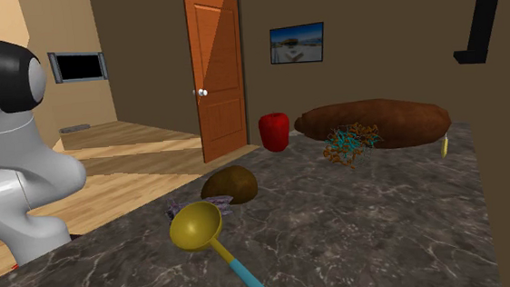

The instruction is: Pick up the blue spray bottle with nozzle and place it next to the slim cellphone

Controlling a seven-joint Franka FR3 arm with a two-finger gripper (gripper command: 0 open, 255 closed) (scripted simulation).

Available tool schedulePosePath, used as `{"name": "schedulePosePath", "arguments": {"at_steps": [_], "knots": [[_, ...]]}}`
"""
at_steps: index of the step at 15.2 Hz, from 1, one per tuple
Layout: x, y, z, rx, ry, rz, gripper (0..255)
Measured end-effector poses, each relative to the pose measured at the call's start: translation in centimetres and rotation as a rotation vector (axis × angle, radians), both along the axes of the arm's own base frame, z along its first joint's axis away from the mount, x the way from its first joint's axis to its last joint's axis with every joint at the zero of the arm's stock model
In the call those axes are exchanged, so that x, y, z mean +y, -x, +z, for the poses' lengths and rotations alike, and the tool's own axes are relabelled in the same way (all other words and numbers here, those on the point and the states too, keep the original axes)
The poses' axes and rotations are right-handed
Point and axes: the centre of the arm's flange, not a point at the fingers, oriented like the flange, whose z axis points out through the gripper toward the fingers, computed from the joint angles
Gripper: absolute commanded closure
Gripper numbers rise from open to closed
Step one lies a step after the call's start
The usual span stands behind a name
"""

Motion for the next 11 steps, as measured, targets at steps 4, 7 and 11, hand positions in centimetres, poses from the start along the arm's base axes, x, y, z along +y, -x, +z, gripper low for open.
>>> {"name": "schedulePosePath", "arguments": {"at_steps": [4, 7, 11], "knots": [[-0.6, 0.2, -1.7, -0.001, 0.0, 0.001, 255], [-0.6, 0.2, -3.3, 0.0, 0.0, 0.001, 255], [-0.5, 0.2, -5.5, 0.0, 0.0, 0.001, 255]]}}
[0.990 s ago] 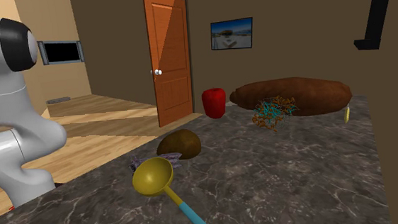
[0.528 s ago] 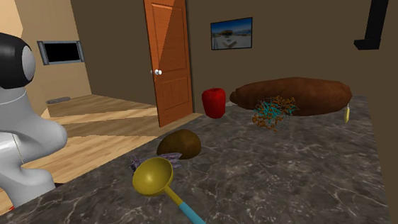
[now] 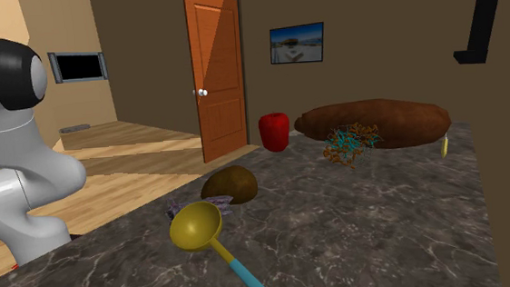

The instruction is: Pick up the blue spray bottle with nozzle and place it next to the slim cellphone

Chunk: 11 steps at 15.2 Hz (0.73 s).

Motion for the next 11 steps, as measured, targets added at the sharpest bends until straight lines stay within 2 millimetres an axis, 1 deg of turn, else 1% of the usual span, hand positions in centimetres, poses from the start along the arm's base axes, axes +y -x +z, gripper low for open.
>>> {"name": "schedulePosePath", "arguments": {"at_steps": [5, 7, 11], "knots": [[0.0, 0.0, -2.5, 0.0, 0.0, 0.0, 255], [-0.1, 0.0, -2.9, 0.0, 0.0, 0.0, 255], [-0.1, 0.0, -3.1, 0.0, 0.0, 0.0, 255]]}}
